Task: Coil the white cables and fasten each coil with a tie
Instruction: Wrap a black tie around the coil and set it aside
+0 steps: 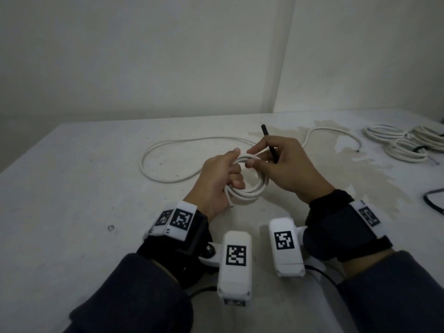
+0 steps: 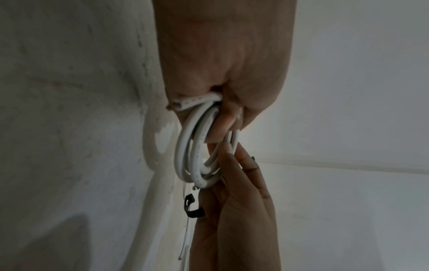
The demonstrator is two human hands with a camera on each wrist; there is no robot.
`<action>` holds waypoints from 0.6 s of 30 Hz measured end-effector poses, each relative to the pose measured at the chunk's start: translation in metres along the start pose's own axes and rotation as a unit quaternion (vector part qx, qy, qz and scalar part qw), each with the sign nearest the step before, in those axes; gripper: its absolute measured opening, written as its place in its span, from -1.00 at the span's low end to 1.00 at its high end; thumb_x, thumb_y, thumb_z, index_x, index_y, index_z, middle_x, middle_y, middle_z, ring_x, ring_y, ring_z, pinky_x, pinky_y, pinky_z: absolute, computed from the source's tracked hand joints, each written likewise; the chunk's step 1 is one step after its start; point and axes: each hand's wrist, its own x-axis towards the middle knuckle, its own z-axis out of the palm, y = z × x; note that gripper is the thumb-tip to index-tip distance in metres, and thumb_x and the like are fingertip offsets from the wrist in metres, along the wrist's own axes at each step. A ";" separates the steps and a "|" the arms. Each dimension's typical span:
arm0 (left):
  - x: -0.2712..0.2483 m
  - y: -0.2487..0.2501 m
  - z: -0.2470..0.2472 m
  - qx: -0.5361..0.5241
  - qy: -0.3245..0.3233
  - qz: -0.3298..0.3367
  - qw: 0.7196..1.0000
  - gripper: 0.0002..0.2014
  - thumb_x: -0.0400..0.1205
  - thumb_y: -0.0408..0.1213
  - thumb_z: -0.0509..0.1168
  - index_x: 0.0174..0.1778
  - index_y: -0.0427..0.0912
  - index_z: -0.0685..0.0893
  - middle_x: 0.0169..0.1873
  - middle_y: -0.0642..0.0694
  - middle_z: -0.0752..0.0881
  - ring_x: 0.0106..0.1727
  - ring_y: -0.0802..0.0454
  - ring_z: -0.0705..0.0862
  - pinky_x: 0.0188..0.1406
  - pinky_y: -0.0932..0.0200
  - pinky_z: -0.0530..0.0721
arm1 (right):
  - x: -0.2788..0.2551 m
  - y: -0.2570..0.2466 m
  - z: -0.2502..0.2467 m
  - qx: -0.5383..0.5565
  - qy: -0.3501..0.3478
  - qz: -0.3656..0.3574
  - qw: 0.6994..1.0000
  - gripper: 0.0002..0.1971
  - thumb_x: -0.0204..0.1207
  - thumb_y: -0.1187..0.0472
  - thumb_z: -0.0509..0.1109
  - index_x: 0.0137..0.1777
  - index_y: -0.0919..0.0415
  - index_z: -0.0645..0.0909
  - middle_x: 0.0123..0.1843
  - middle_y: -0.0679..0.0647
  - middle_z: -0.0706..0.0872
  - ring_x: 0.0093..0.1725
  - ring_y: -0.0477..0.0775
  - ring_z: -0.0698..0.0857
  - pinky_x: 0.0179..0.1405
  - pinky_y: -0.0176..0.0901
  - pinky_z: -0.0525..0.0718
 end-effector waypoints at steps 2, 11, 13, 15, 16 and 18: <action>0.000 -0.001 -0.001 0.002 0.019 0.016 1.000 -0.77 0.71 -0.34 0.19 -0.27 -0.14 0.37 -0.72 0.06 0.27 -0.76 0.22 0.18 -0.79 0.40 0.21 | -0.001 -0.003 0.000 0.005 -0.011 0.024 1.000 -0.81 0.41 0.31 0.57 -0.02 0.13 0.67 -0.25 0.14 0.77 -0.41 -0.15 0.68 -0.33 -0.22 0.63; 0.002 -0.003 -0.004 0.012 0.031 0.013 0.999 -0.65 0.69 -0.41 0.18 -0.37 -0.10 0.23 -0.72 0.07 0.24 -0.75 0.20 0.13 -0.78 0.42 0.16 | 0.007 -0.018 -0.025 0.513 0.107 0.125 0.843 -0.84 0.66 0.43 0.04 0.11 0.25 0.40 -0.32 0.12 0.65 -0.56 -0.08 0.44 -0.67 -0.35 0.38; 0.002 -0.004 -0.004 0.024 0.031 0.018 0.999 -0.63 0.69 -0.42 0.19 -0.39 -0.10 0.22 -0.72 0.07 0.24 -0.75 0.20 0.13 -0.78 0.42 0.15 | 0.006 -0.021 -0.022 0.620 0.078 0.146 0.767 -0.83 0.66 0.43 0.06 0.04 0.33 0.49 -0.28 0.15 0.60 -0.46 -0.06 0.56 -0.53 -0.35 0.57; 0.001 -0.005 -0.004 0.032 0.028 0.025 0.999 -0.61 0.69 -0.42 0.20 -0.40 -0.10 0.21 -0.71 0.06 0.24 -0.74 0.19 0.13 -0.78 0.41 0.13 | 0.003 -0.026 -0.014 0.651 0.064 0.160 0.739 -0.82 0.64 0.46 0.10 -0.05 0.36 0.53 -0.31 0.20 0.56 -0.42 0.00 0.63 -0.35 -0.25 0.72; 0.001 -0.005 -0.004 0.038 0.027 0.030 0.998 -0.61 0.69 -0.42 0.20 -0.40 -0.09 0.20 -0.70 0.06 0.23 -0.73 0.19 0.12 -0.78 0.40 0.12 | 0.002 -0.028 -0.009 0.638 0.059 0.166 0.749 -0.83 0.63 0.47 0.11 -0.07 0.37 0.53 -0.35 0.20 0.55 -0.44 0.01 0.65 -0.29 -0.18 0.76; 0.000 -0.004 -0.004 0.057 0.026 0.041 0.997 -0.62 0.69 -0.40 0.21 -0.39 -0.09 0.22 -0.68 0.05 0.25 -0.72 0.19 0.13 -0.77 0.39 0.11 | 0.000 -0.028 0.001 0.573 0.037 0.172 0.801 -0.84 0.64 0.48 0.12 -0.06 0.37 0.53 -0.37 0.19 0.54 -0.43 0.01 0.69 -0.21 -0.11 0.78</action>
